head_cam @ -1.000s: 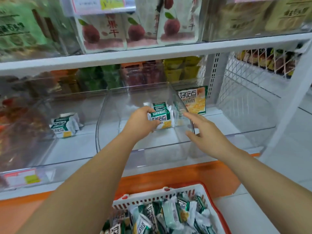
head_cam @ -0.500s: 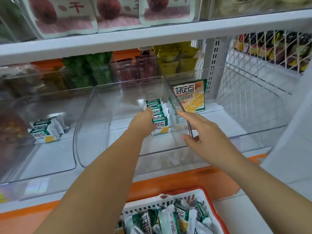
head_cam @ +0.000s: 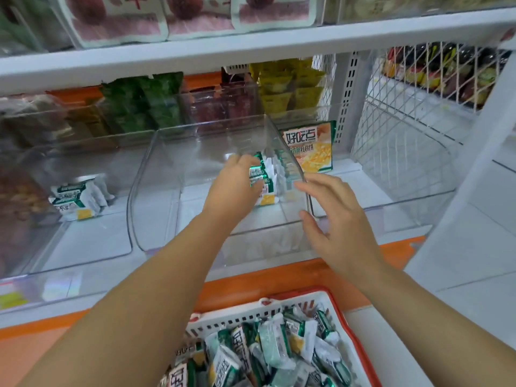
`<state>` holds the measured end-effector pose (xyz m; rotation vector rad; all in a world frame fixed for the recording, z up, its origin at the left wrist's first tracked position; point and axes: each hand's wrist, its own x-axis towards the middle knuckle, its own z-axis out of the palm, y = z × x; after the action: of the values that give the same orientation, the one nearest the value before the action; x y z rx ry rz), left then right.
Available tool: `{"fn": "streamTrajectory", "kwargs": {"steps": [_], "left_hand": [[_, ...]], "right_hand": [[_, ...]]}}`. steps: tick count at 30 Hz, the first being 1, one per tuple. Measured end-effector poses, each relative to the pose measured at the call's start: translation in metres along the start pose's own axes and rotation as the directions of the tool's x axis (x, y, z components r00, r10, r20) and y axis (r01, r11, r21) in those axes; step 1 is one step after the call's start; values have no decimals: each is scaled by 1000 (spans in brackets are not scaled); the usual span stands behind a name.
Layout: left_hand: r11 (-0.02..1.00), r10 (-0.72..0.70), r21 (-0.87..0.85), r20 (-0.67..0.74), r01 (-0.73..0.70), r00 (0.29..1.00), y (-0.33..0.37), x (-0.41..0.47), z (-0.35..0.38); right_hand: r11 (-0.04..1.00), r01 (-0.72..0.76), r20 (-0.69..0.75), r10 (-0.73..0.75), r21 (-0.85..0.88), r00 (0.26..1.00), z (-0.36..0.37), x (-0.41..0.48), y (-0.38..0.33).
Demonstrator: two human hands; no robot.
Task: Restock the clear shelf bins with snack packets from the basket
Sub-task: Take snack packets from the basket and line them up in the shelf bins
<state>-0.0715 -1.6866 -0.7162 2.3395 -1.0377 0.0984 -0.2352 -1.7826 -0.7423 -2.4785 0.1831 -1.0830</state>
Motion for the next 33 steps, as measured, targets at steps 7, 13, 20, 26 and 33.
{"fn": "streamTrajectory", "kwargs": {"steps": [7, 13, 20, 26, 33], "left_hand": [[888, 338, -306, -75, -344, 938, -1, -139, 30], [992, 126, -27, 408, -126, 904, -43, -192, 85], [992, -110, 112, 645, 49, 756, -52, -201, 118], [992, -124, 71, 635, 103, 763, -53, -198, 123], [976, 60, -216, 399, 31, 915, -24, -178, 67]], "right_hand": [[999, -39, 196, 37, 6, 980, 27, -97, 0], [901, -382, 731, 402, -208, 551, 51, -152, 24], [811, -526, 725, 522, -257, 450, 69, -155, 26], [793, -529, 610, 587, -301, 532, 70, -146, 27], [917, -388, 635, 356, -96, 686, 16, -98, -12]]}}
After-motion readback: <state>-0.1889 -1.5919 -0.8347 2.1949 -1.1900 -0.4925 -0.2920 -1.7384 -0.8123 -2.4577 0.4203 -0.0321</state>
